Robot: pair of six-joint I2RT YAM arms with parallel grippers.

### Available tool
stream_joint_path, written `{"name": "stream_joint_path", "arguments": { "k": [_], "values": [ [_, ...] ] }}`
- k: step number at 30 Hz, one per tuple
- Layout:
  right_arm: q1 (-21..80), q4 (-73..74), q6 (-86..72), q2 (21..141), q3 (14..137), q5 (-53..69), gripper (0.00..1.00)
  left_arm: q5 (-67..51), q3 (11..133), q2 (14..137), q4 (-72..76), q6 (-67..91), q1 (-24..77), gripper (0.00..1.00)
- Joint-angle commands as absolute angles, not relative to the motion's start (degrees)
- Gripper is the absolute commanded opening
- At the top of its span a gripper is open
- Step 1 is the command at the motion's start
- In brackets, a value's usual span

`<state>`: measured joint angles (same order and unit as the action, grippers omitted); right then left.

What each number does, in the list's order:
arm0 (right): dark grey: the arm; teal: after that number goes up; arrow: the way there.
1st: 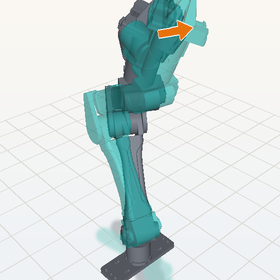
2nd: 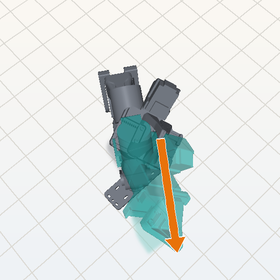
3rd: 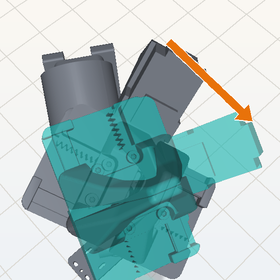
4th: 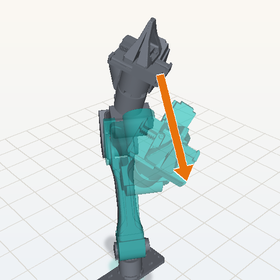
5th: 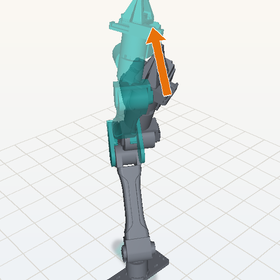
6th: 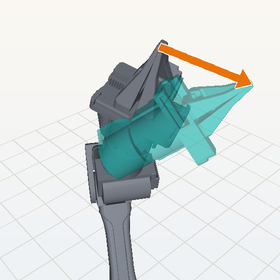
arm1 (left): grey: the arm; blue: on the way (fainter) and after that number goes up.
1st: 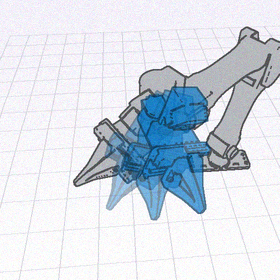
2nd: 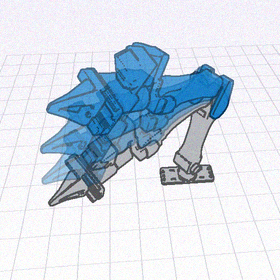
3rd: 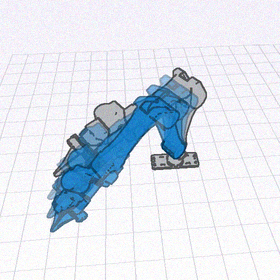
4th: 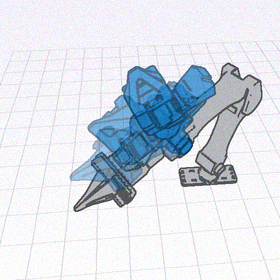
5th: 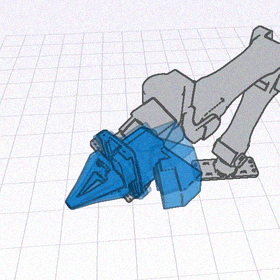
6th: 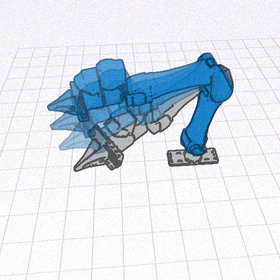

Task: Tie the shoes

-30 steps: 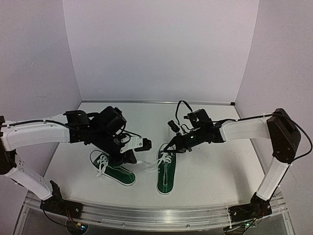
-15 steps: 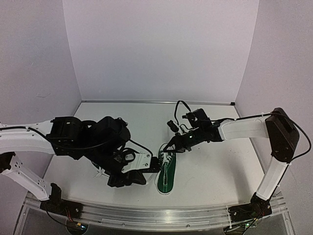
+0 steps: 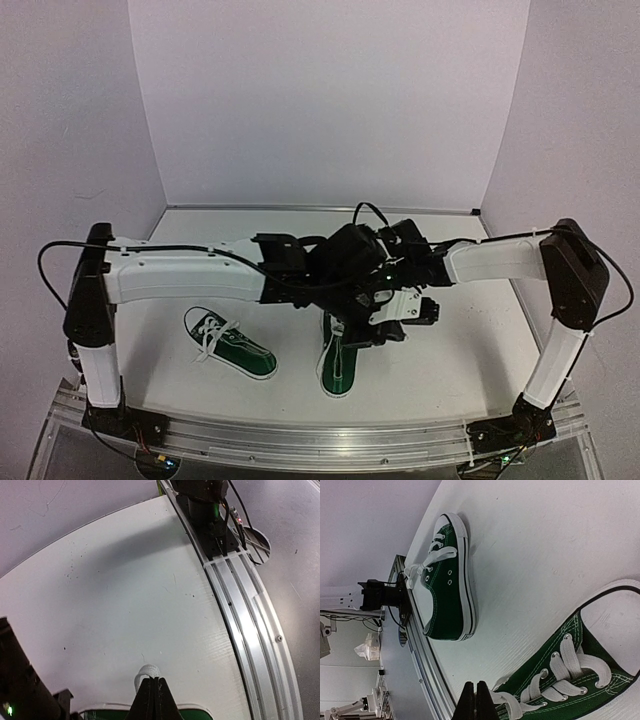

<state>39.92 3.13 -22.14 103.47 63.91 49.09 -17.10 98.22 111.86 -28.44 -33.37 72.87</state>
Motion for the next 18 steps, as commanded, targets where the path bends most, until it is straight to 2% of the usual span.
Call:
{"name": "stream_joint_path", "arguments": {
  "k": [1,5,10,11,12,16,18],
  "values": [
    [40.2,3.6,-18.7,104.9,66.4,53.1,0.00,-22.6,105.1,117.2,-22.0,-35.4,71.2,0.00],
    [40.2,3.9,-17.8,105.3,66.8,54.0,0.00,-22.3,103.0,118.5,-20.4,-36.5,69.9,0.00],
    [40.2,4.7,-17.1,105.7,67.4,55.0,0.00,-15.4,99.7,118.3,-18.8,-38.2,69.9,0.00],
    [40.2,4.8,-17.1,105.8,67.4,55.2,0.00,-14.1,100.1,118.5,-18.8,-38.1,69.9,0.03],
    [40.1,4.9,-17.1,105.9,67.5,55.5,0.00,-13.3,100.5,118.7,-19.2,-37.9,69.9,0.07],
    [40.2,5.6,-16.8,106.1,68.2,55.9,0.00,-13.1,101.7,118.0,-20.7,-37.1,70.1,0.40],
    [40.2,6.1,-16.6,106.3,68.5,56.0,0.00,-13.4,102.2,117.4,-22.1,-36.5,70.2,0.50]
  ]
}}
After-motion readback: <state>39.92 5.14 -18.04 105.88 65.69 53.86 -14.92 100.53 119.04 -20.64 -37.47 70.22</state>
